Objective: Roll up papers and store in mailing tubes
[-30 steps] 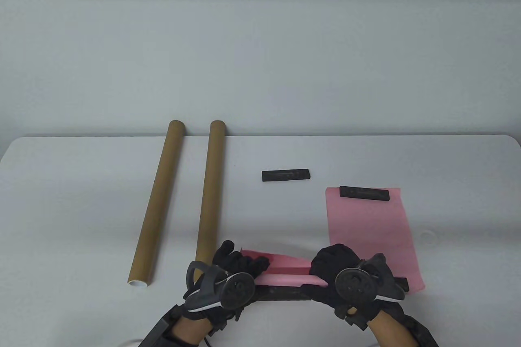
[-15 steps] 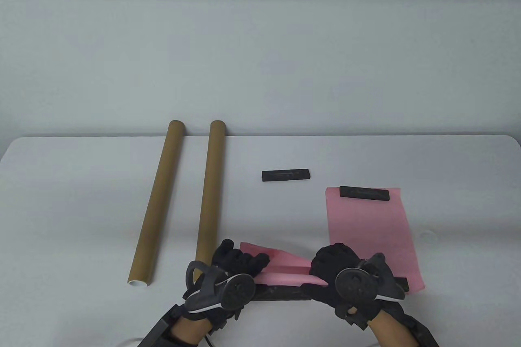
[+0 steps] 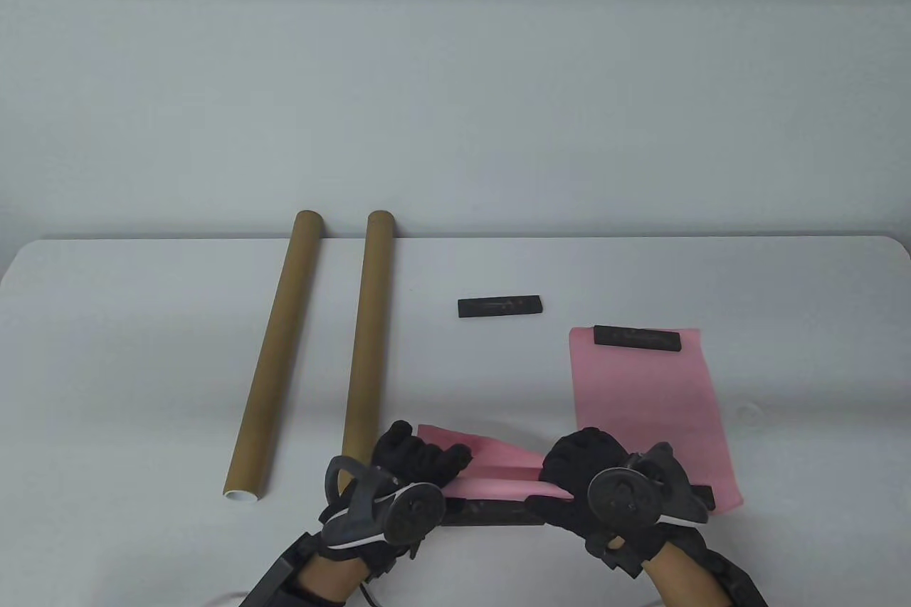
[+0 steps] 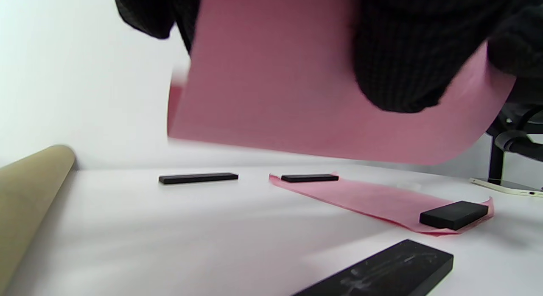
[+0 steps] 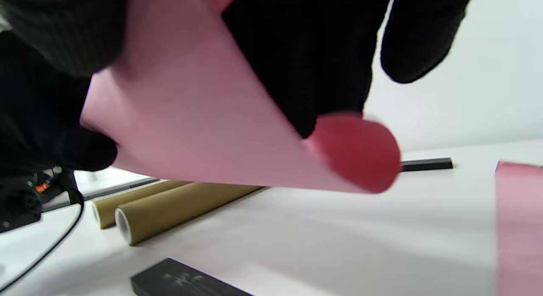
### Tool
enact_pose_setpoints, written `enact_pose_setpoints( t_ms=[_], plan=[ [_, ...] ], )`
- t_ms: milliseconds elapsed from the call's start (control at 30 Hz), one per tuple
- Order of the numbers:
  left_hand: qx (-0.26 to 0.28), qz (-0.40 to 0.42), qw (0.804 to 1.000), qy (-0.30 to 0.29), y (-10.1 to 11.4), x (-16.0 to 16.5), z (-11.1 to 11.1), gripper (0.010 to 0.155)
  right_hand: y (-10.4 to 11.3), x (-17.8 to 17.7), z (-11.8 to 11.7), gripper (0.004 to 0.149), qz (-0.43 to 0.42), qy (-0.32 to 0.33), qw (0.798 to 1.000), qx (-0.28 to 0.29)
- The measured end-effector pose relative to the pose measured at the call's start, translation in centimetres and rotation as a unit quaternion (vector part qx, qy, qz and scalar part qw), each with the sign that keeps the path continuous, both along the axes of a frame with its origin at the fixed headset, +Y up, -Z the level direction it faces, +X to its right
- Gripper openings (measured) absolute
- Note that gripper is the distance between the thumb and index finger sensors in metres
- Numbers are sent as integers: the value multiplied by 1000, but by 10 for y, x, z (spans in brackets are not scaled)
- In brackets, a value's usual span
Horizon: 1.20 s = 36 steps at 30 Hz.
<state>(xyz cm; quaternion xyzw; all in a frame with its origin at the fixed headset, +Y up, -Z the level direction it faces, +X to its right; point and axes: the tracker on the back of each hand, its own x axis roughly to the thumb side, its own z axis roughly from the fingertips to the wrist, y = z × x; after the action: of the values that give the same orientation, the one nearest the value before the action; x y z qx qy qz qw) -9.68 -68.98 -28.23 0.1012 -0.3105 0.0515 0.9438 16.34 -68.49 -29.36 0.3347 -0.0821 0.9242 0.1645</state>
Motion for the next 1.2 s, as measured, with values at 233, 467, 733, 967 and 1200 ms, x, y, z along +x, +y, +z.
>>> enact_pose_setpoints(
  t_ms=[233, 467, 733, 967, 1200],
  plan=[
    [-46, 3, 999, 7, -5, -2, -6, 66, 1, 0, 3, 71, 36, -16, 998, 42],
    [-8, -8, 1000, 11, -1, 0, -1, 65, 0, -2, 2, 55, 27, -9, 999, 24],
    [-47, 4, 999, 5, -3, -1, -6, 68, 0, 1, 2, 70, 10, -4, 1000, 21],
    [-24, -19, 999, 11, -4, 0, -3, 71, 0, -2, 2, 53, 27, -11, 999, 28],
    [-50, -6, 999, 7, -7, -1, -7, 66, 0, 3, 1, 71, 11, -11, 999, 29]
  ],
)
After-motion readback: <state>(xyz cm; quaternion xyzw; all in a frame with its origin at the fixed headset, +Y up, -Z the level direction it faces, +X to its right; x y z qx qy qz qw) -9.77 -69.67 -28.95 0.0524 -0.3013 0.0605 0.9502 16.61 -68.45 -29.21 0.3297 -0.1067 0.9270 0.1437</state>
